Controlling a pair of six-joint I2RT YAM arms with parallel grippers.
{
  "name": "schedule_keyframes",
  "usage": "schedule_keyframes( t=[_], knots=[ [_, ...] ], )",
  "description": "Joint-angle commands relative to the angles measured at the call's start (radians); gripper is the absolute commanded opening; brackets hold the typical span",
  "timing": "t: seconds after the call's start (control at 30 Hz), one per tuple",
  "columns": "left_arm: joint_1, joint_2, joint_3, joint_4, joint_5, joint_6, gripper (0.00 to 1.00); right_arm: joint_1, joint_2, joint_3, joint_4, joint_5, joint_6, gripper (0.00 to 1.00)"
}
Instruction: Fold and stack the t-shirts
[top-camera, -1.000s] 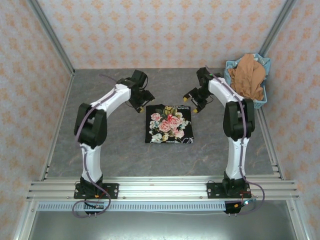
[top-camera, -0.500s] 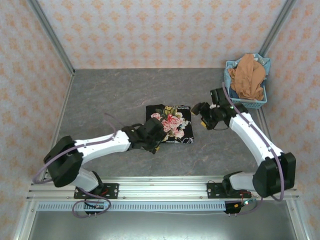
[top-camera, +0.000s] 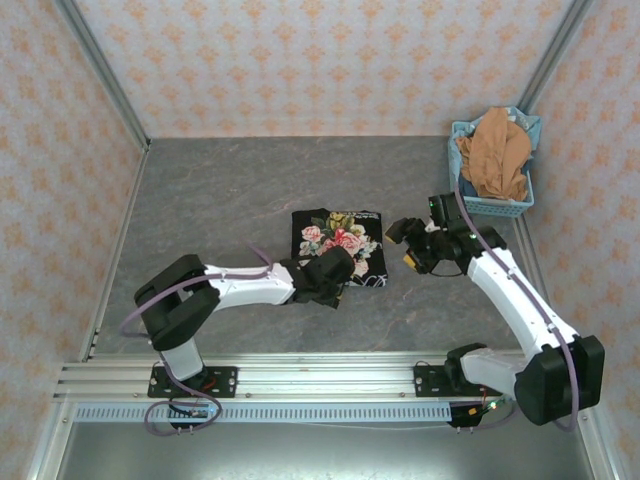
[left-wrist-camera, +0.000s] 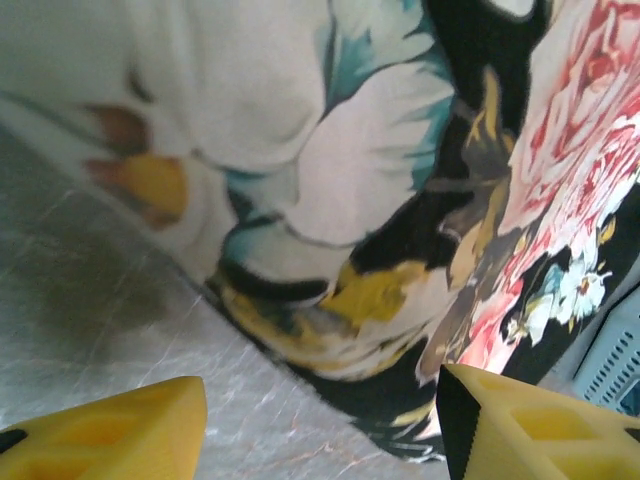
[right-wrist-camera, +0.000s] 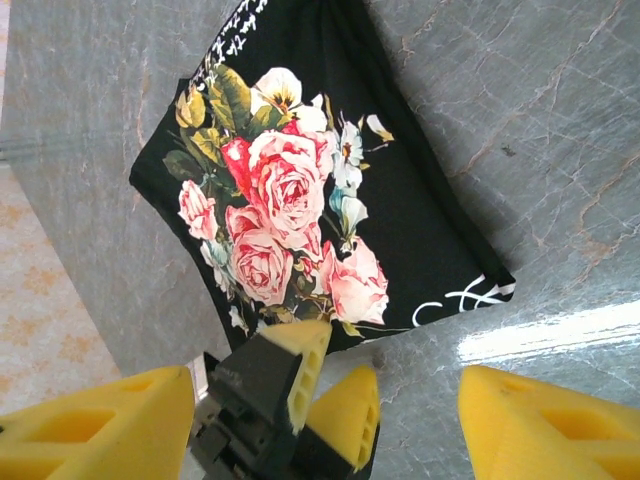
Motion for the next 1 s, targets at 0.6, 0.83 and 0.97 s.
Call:
schedule_keyframes(
  t=[0.6,0.83,0.97],
  knots=[
    [0.476,0.032,-0.019,0.031,-0.001,0.451,0.0,-0.028,-0.08,-0.017,-0.012,0.002,0.027,0.7],
    [0.843,0.073,0.09,-0.072,0.184,0.823,0.0,-0.029,-0.023,0.006,0.073,-0.03,0.021,0.7],
    [0.984,0.201,0.265,-0.156,0.259,1.001,0.0,-0.029,0.038,0.048,0.083,-0.033,0.007,0.69]
  ],
)
